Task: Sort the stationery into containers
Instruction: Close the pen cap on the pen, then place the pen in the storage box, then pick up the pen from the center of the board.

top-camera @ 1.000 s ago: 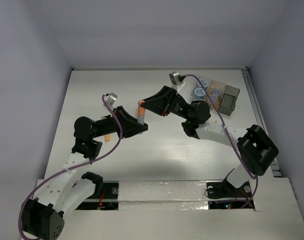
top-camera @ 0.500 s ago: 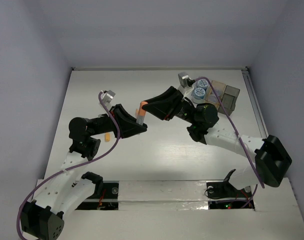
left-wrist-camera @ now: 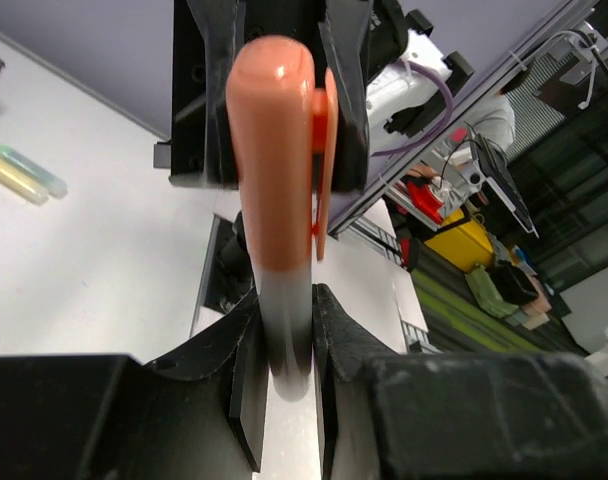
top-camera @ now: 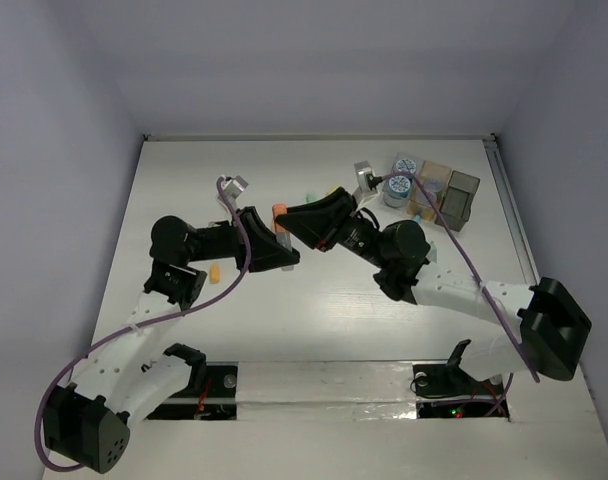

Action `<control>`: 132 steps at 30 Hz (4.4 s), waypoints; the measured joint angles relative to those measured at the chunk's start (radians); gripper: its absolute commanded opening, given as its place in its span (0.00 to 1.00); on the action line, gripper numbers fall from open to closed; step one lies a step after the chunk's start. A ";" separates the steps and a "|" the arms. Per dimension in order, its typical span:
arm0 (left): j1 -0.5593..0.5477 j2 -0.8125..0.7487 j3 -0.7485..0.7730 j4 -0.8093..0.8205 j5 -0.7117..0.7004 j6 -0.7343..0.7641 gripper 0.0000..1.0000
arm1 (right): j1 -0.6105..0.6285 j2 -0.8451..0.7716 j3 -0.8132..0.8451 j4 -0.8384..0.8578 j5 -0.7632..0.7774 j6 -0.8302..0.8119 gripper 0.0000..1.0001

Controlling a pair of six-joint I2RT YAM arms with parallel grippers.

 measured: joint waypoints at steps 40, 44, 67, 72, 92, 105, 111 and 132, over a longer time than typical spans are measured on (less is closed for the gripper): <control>-0.067 -0.013 -0.059 -0.027 -0.215 0.171 0.00 | 0.043 -0.167 -0.081 -0.273 0.159 -0.131 0.52; -0.097 -0.001 -0.093 -0.036 -0.183 0.164 0.00 | 0.047 -0.093 -0.049 -0.285 0.138 -0.134 0.50; -0.113 -0.125 -0.063 -0.294 -0.335 0.350 0.99 | -0.233 -0.168 -0.020 -0.603 0.128 -0.200 0.00; -0.113 -0.187 -0.023 -0.472 -0.410 0.469 0.99 | -0.549 -0.190 0.002 -0.812 0.233 -0.257 0.00; -0.161 -0.268 -0.017 -0.751 -0.635 0.692 0.99 | -1.060 0.320 0.378 -1.206 0.553 -0.465 0.07; -0.165 -0.271 -0.017 -0.769 -0.678 0.699 0.99 | -1.060 0.455 0.499 -1.259 0.558 -0.530 0.59; -0.165 -0.271 -0.017 -0.771 -0.689 0.699 0.99 | -1.060 0.454 0.540 -1.284 0.541 -0.534 0.74; -0.165 -0.286 -0.017 -0.780 -0.782 0.702 0.99 | -0.807 -0.141 -0.130 -1.380 0.347 -0.403 0.56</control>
